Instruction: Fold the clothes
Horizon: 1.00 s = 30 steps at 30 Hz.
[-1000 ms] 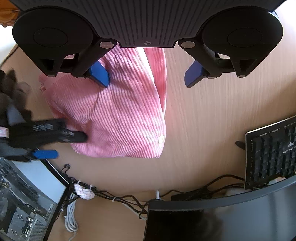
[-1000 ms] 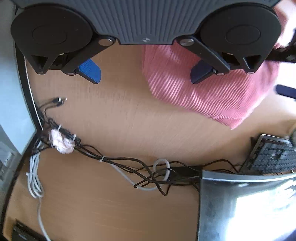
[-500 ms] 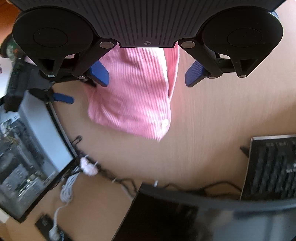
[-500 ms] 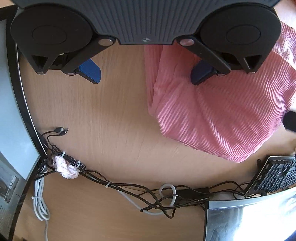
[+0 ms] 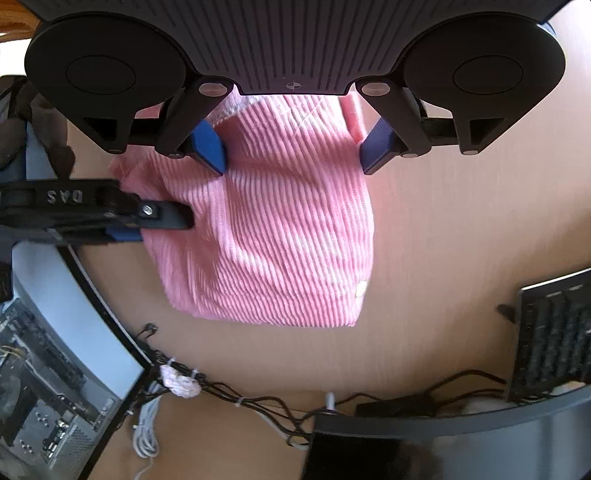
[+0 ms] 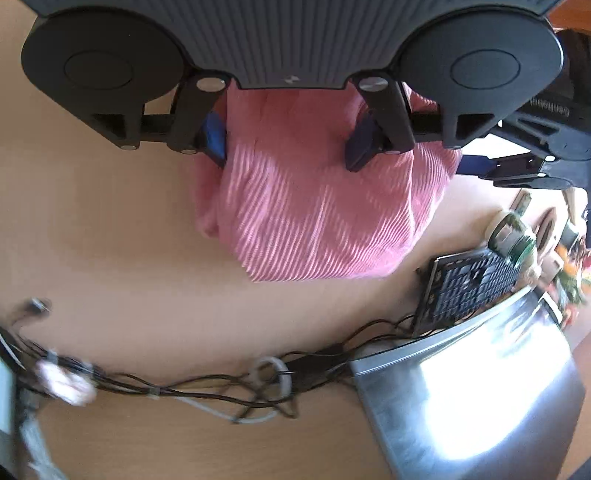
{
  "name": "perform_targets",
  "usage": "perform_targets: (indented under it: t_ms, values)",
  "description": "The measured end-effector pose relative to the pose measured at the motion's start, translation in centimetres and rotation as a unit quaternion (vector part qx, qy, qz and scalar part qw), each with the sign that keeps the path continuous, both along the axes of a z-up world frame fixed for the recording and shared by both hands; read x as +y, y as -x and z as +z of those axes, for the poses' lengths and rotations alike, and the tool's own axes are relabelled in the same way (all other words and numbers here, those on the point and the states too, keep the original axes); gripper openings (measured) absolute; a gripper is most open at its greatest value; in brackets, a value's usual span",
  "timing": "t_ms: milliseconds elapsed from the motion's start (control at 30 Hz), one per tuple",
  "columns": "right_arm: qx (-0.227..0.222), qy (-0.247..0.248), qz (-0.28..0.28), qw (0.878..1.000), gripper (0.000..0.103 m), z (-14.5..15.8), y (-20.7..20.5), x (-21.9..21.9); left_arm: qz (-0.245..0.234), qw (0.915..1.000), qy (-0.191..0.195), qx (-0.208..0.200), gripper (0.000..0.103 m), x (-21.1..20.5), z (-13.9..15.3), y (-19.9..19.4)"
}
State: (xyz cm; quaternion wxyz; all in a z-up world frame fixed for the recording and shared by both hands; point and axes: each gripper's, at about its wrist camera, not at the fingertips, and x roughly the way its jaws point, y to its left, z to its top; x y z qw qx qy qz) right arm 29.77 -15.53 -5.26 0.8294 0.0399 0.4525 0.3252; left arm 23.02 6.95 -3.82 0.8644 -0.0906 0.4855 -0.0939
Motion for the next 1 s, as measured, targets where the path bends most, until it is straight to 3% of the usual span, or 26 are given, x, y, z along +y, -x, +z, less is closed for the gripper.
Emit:
perform_targets:
  t_ms: [233, 433, 567, 633, 767, 833, 900, 1000]
  values:
    - [-0.022, -0.011, 0.099, 0.995, 0.066, -0.7, -1.6, 10.1, 0.1, 0.9945, -0.031, -0.004, 0.084, 5.4, 0.2, 2.7]
    - [-0.048, -0.004, 0.12, 0.992, 0.07, -0.7, -1.8, 15.1, 0.156, 0.9863, -0.049, -0.017, 0.084, 9.4, 0.3, 3.3]
    - [-0.055, 0.007, 0.103, 0.993, 0.077, -0.7, -1.8, 14.6, 0.153, 0.9867, -0.045, -0.03, 0.084, 10.2, 0.8, 3.7]
    - [-0.088, 0.022, 0.097, 0.991, 0.077, 0.1, -0.8, 13.6, 0.146, 0.9875, -0.041, -0.043, 0.082, 10.4, 1.6, 4.2]
    - [-0.163, 0.028, 0.117, 0.979, 0.077, 2.4, 2.6, 11.8, 0.133, 0.9852, -0.008, -0.109, 0.086, 12.0, 4.9, 4.7]
    - [-0.164, 0.009, 0.137, 0.977, 0.077, 2.8, 4.2, 11.8, 0.118, 0.9847, 0.01, -0.128, 0.088, 12.5, 5.7, 3.4]
    - [-0.139, 0.01, 0.158, 0.978, 0.077, 2.0, 5.4, 13.0, 0.098, 0.9874, 0.024, -0.122, 0.089, 12.5, 5.1, 1.5]
    - [-0.126, 0.064, 0.157, 0.977, 0.079, -0.9, 7.0, 15.3, 0.07, 0.9939, 0.035, -0.078, 0.088, 11.8, 2.3, -1.5]
